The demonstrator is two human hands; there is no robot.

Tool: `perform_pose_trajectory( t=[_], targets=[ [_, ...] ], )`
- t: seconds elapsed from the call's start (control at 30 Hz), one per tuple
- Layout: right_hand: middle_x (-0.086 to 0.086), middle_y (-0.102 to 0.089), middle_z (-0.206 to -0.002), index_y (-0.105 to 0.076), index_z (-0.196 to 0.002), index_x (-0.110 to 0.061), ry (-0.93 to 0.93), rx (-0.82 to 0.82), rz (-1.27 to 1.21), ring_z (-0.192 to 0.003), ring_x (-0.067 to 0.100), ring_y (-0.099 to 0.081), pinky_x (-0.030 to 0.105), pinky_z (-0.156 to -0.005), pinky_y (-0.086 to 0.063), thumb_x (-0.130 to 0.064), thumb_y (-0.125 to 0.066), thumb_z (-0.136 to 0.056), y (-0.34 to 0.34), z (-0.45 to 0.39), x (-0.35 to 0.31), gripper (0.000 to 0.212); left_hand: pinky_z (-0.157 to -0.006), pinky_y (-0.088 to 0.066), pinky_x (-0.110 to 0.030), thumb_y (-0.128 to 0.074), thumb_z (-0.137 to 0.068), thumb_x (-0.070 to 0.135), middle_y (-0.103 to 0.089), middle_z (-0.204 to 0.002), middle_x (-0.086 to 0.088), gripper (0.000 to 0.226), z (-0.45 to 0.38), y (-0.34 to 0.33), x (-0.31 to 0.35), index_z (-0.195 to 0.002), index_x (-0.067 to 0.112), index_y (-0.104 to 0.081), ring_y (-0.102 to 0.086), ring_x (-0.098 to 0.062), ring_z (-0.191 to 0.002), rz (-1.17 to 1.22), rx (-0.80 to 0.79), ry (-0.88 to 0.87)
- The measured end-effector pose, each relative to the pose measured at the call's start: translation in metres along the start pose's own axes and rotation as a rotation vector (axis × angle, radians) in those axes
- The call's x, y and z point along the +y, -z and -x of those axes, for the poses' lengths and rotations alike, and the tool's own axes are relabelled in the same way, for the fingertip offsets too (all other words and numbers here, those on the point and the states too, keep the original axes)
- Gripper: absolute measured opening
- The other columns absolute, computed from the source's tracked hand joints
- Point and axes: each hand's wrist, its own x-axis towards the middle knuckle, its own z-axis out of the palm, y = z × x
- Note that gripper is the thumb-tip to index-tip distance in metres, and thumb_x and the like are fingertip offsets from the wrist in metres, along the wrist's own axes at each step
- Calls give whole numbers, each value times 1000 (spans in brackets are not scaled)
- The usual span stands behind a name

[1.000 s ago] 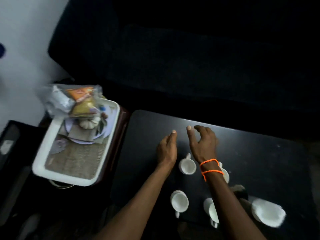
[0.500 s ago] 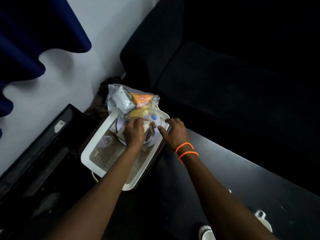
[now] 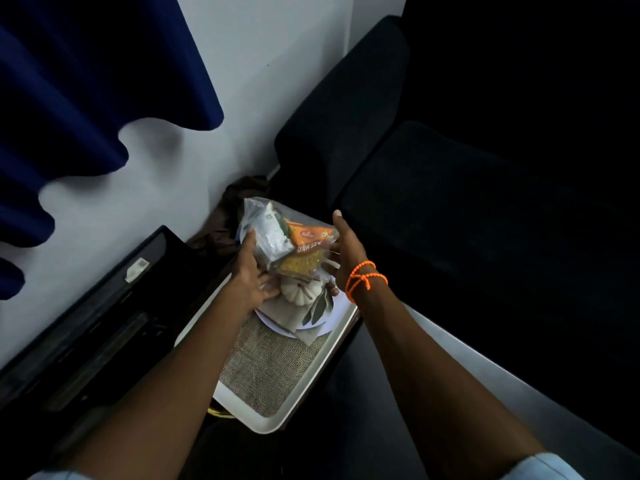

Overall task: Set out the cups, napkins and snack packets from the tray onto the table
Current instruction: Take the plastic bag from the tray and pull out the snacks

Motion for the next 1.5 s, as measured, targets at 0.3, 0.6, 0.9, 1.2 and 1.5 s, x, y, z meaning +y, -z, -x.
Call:
perform_pose_trajectory(
  t=[0.3,0.6,0.9,1.2,1.5],
  targets=[
    [10,-61,-71,-55,-132,-2,-57,-147,-180,-69,24,-65,41,-96,-47,-87,-27,-84,8,8,13,102,-88,-52,-75,-61,-74,85,-64,-131,-19,80,-7,0,-5,-129,28,-69,-61,-43,-118,312,-89,-31],
    [21,-65,-128,-62,-129,-1,197,-339,-253,-111,37,-63,64,-108,-42,-19,-63,-98,57,46,26,36,-86,-63,-45,-48,-93,75,-77,-122,-9,68,10,-44,-20,-131,23,-72,-76,-28,-108,88,-345,-96],
    [20,-74,-110,-77,-105,-8,620,240,-332,-104,41,-70,55,-91,-56,1,-72,-83,134,157,83,23,-93,-63,-51,-86,-75,55,-82,-103,-13,58,43,-118,-65,-115,14,-79,-79,-34,-96,-427,-255,-68],
    [17,-76,-110,-79,-102,-12,638,635,-212,-111,36,-69,59,-102,-50,31,-60,-75,152,169,184,54,-96,-60,-44,-70,-96,43,-79,-109,-12,28,74,-141,-166,-100,16,-77,-75,-30,-98,-656,-251,-50],
    [0,-73,-121,-70,-116,-22,449,419,-108,-115,18,-68,38,-101,-54,-14,-90,-69,175,183,214,52,-71,-58,-31,-77,-90,19,-81,-90,-5,18,105,-145,-214,-107,14,-80,-71,-16,-73,-809,-326,-248]
  ],
)
